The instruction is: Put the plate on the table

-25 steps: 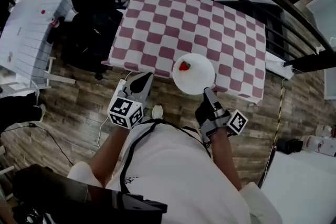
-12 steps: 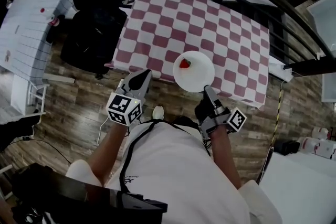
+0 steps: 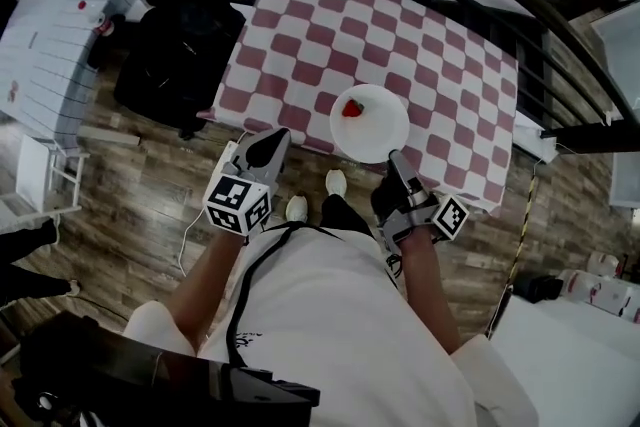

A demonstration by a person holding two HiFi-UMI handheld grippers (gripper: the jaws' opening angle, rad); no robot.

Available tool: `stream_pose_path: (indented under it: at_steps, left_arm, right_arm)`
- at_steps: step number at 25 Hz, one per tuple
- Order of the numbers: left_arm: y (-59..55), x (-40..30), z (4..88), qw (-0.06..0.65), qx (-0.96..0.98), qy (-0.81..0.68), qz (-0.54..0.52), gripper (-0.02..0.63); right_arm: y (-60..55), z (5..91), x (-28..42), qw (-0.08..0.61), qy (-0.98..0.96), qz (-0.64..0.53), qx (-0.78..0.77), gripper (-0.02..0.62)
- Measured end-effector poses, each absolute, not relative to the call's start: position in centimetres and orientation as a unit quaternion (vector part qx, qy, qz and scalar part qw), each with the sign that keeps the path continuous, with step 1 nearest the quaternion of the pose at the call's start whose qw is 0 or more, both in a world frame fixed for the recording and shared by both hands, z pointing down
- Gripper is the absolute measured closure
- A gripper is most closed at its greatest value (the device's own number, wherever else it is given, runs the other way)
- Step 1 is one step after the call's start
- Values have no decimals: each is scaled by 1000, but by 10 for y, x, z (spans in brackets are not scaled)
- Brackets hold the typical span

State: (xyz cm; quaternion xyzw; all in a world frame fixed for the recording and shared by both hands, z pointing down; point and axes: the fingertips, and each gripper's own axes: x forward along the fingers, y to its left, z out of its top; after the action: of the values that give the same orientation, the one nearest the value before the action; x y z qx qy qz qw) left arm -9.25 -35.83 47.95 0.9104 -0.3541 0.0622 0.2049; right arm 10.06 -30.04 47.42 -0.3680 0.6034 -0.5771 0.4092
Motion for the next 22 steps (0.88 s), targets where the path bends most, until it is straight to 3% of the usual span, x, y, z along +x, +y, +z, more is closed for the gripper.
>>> stream_pose_path:
  at_steps: [22]
  left_arm:
    - [-415, -61, 518, 227, 850, -470, 72, 600]
  right_arm:
    - [-402, 553, 153, 313, 643, -632, -298, 572]
